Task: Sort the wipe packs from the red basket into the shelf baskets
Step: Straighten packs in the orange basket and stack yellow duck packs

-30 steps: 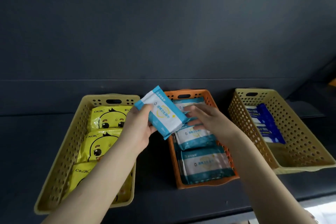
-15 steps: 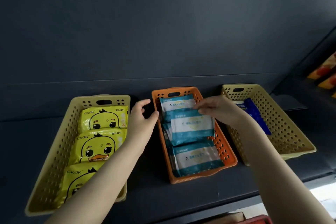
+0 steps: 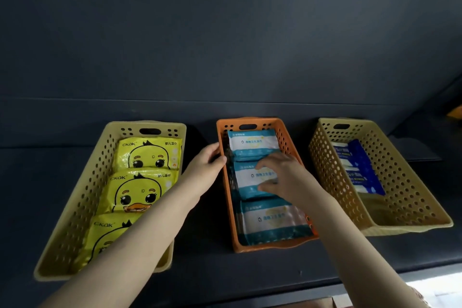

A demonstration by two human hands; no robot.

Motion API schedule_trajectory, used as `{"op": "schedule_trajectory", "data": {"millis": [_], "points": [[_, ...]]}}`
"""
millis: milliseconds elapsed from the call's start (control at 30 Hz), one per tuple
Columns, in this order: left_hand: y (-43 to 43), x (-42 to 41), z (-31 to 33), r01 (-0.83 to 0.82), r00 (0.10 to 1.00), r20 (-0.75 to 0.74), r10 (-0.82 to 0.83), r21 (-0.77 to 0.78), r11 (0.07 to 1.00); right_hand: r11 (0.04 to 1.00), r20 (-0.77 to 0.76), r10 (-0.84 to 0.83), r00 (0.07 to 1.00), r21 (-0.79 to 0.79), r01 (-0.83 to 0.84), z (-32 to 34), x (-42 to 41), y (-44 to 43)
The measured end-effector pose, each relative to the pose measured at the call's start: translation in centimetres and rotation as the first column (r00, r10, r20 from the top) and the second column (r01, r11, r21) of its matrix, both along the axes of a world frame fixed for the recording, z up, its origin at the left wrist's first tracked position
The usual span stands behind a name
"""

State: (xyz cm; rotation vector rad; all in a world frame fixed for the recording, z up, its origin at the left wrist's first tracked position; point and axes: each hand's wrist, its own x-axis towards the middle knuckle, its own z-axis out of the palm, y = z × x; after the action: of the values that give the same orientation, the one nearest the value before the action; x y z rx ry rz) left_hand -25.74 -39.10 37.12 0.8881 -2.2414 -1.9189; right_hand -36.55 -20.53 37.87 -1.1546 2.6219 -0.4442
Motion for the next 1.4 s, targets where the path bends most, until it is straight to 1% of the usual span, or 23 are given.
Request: {"op": "schedule_trajectory", "data": {"millis": [67, 200, 267, 300, 400, 433, 500, 600, 700, 800, 900, 967, 1067, 1167, 1300, 1400], "points": [[-0.1, 0.0, -0.1, -0.006, 1.0, 0.001, 0.006, 0.021, 1.0, 1.0, -0.02, -0.025, 0.999, -0.003, 0.025, -0.1, 0.1, -0.3], [-0.2, 0.0, -0.3, -0.006, 1.0, 0.013, 0.006, 0.026, 1.0, 0.999, 0.012, -0.025, 1.0, 0.04, 0.024, 0.2, -0.4, -0.7], [-0.2, -0.1, -0.3, -0.008, 1.0, 0.011, 0.007, 0.028, 1.0, 0.997, 0.053, -0.007, 0.999, 0.077, 0.003, 0.4, -0.9, -0.7], [-0.1, -0.1, -0.2, -0.005, 1.0, 0.012, 0.005, 0.021, 1.0, 0.996, 0.099, 0.001, 0.995, 0.093, -0.01, 0.8, -1.1, -0.7], [-0.2, 0.0, 0.4, 0.022, 0.999, 0.033, -0.02, -0.074, 0.997, 0.994, 0.252, -0.028, 0.967, 0.111, 0.0, 2.6, -1.4, -0.4], [-0.2, 0.3, 0.8, 0.042, 0.998, 0.04, -0.038, -0.115, 0.993, 0.993, 0.26, -0.053, 0.964, 0.112, 0.024, 3.4, -1.2, 0.0], [-0.2, 1.2, 2.0, 0.087, 0.996, 0.036, -0.081, -0.195, 0.977, 0.992, 0.189, -0.101, 0.977, 0.094, 0.084, 5.0, -0.2, 1.0], [0.1, 3.7, 4.3, 0.113, 0.991, -0.034, -0.133, -0.353, 0.929, 0.979, 0.062, -0.195, 0.979, -0.052, 0.199, 7.0, 3.0, 3.1], [0.8, 7.6, 5.7, 0.108, 0.967, -0.161, -0.195, -0.437, 0.893, 0.925, -0.034, -0.315, 0.948, -0.235, 0.299, 7.9, 8.6, 5.3], [2.3, 12.2, 5.5, 0.197, 0.909, -0.264, -0.323, -0.411, 0.89, 0.848, -0.057, -0.43, 0.901, -0.369, 0.381, 7.2, 16.0, 7.9], [4.4, 17.2, 4.0, 0.321, 0.845, -0.3, -0.442, -0.376, 0.869, 0.749, 0.028, -0.543, 0.839, -0.435, 0.5, 5.3, 24.1, 10.6], [5.9, 20.0, 2.5, 0.396, 0.818, -0.275, -0.505, -0.367, 0.842, 0.704, 0.113, -0.598, 0.793, -0.399, 0.588, 3.6, 28.9, 12.5], [8.2, 23.5, -0.7, 0.482, 0.807, -0.221, -0.548, -0.288, 0.827, 0.684, 0.163, -0.661, 0.732, -0.271, 0.677, 0.7, 34.8, 15.8], [10.7, 26.7, -4.1, 0.584, 0.775, -0.127, -0.619, -0.23, 0.778, 0.613, 0.223, -0.745, 0.629, -0.143, 0.777, -1.7, 39.7, 19.0], [14.3, 28.8, -8.7, 0.675, 0.726, -0.009, -0.687, -0.18, 0.716, 0.503, 0.291, -0.821, 0.49, -0.036, 0.864, -4.9, 43.3, 23.4], [17.4, 29.0, -11.8, 0.71, 0.703, 0.088, -0.705, -0.132, 0.692, 0.47, 0.302, -0.844, 0.443, 0.023, 0.882, -7.3, 43.7, 26.8]]}}
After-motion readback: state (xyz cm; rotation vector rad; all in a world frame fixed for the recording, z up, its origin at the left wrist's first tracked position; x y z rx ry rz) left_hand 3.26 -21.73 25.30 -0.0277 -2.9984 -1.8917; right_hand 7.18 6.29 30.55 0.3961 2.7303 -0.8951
